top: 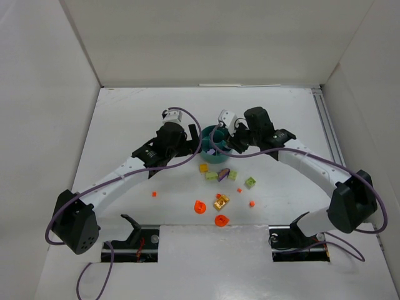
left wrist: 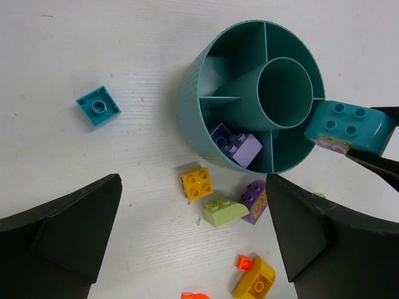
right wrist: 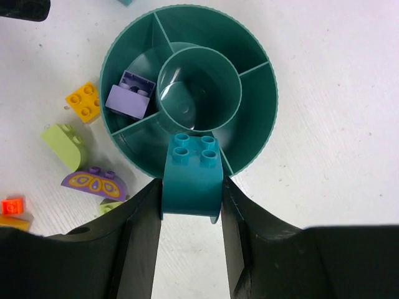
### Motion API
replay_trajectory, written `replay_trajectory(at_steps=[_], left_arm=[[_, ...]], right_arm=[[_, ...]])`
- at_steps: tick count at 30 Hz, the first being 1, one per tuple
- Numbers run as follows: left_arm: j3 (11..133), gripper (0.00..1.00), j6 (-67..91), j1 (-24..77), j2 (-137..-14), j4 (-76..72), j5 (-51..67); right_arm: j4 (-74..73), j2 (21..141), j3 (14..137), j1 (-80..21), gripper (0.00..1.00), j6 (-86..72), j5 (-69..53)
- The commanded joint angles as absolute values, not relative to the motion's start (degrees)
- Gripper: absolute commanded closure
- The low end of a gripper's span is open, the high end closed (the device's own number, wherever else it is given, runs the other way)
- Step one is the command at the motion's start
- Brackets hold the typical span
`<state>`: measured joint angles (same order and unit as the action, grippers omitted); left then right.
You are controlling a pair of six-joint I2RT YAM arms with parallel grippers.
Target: Sort the legos into containers by color
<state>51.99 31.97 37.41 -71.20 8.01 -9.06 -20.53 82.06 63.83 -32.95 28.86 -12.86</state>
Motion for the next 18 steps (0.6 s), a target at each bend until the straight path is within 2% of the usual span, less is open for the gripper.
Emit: replay_trajectory(at_steps=[1, 5, 14, 18], left_arm=[[52.47, 0.0, 31.11, 37.27, -70.84, 7.21, -8.96], [52.47, 0.0, 30.59, 37.27, -70.84, 7.21, -8.96], [52.99, 0.0, 29.53, 37.27, -72.68, 6.59, -8.97], [53.0, 0.0, 29.0, 37.27, -73.21, 6.06, -8.96]], right_arm=[[-20.91, 81.73, 66.62, -32.34, 0.96, 31.29, -16.35], [-23.81, 84.46, 67.94, -33.13, 1.0, 36.2, -16.88], [-28.21, 85.61, 68.55, -36.47, 1.0, 46.04, -9.15], [-28.74, 87.27, 69.69, -36.47, 0.94, 47.98, -8.26]])
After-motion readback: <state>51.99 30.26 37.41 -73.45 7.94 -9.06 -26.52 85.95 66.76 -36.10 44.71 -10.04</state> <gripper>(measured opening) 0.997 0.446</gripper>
